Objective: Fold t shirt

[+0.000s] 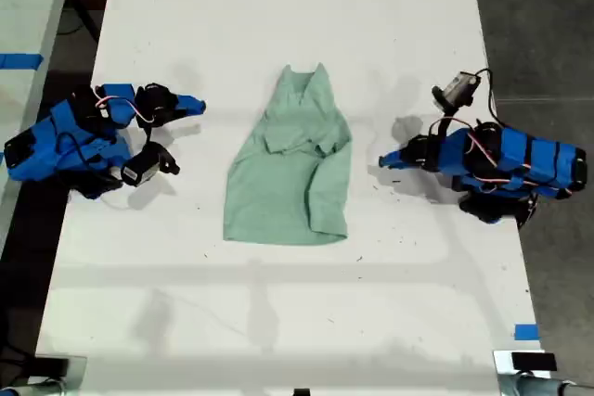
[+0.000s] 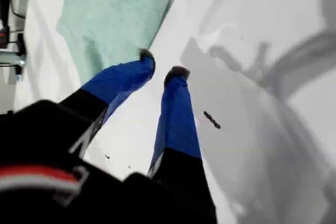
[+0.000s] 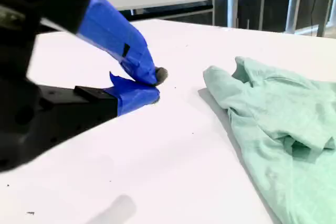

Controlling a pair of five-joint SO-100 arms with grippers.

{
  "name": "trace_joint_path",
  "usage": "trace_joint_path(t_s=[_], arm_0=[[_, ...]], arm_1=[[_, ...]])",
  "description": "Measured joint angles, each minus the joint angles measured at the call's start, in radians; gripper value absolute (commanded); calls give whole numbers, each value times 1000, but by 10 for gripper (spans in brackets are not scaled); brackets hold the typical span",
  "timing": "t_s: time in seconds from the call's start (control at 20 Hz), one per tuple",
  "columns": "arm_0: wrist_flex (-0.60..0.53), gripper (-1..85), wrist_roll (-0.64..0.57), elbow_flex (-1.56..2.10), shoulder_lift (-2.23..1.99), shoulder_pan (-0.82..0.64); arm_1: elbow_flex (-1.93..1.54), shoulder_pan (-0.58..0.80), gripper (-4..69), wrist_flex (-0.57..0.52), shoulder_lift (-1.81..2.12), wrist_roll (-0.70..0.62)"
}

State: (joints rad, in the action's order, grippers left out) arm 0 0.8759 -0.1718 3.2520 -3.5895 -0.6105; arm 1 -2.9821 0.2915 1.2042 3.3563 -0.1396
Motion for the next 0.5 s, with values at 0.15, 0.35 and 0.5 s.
trace_joint_path(t_s=[0.15,0.35,0.5], arm_0=[[0,-3,0,0,0,0],[0,-3,0,0,0,14],[-43,51,-14,-2,0,69]], arm_1=[[339,40,208,-3,-449,-63],[621,60,208,-71,-874,-118],[755,-43,210,-138,-1131,-94]])
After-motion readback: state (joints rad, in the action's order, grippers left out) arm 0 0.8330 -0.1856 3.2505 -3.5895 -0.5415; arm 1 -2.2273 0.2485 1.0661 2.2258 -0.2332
